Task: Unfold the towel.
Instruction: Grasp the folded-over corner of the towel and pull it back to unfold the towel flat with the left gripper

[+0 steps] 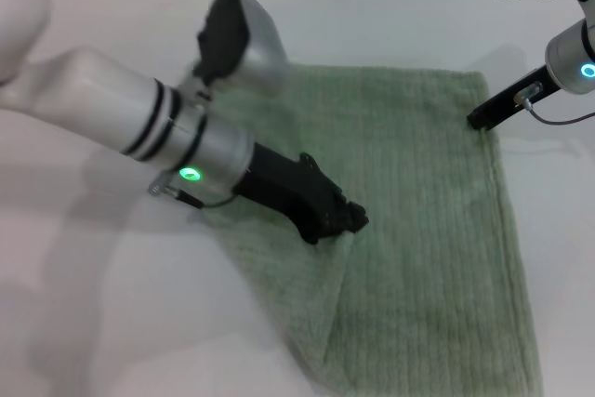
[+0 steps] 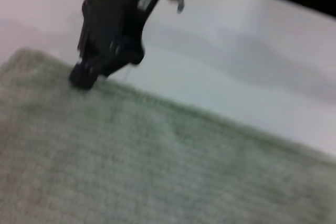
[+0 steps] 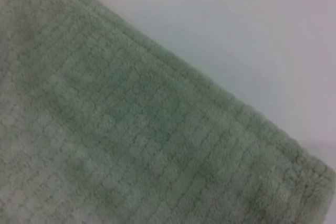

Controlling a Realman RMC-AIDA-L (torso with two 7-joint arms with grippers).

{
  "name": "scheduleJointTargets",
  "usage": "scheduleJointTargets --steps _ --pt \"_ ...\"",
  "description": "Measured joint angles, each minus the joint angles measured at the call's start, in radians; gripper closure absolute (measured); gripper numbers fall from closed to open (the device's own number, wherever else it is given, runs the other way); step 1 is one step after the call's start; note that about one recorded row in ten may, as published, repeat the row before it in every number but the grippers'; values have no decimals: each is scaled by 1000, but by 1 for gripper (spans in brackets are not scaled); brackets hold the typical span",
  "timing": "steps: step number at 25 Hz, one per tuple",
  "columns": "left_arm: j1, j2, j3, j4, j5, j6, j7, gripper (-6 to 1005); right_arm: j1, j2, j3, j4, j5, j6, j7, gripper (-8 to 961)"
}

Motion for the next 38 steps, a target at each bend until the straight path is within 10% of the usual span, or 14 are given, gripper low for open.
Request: scheduleJointTargets --steps 14,38 --pt "-28 41 -361 43 281 365 -20 966 1 2 -12 0 0 1 0 870" --pt "-55 38 -457 100 493 588 -45 872 -5 6 -11 0 0 1 -9 861"
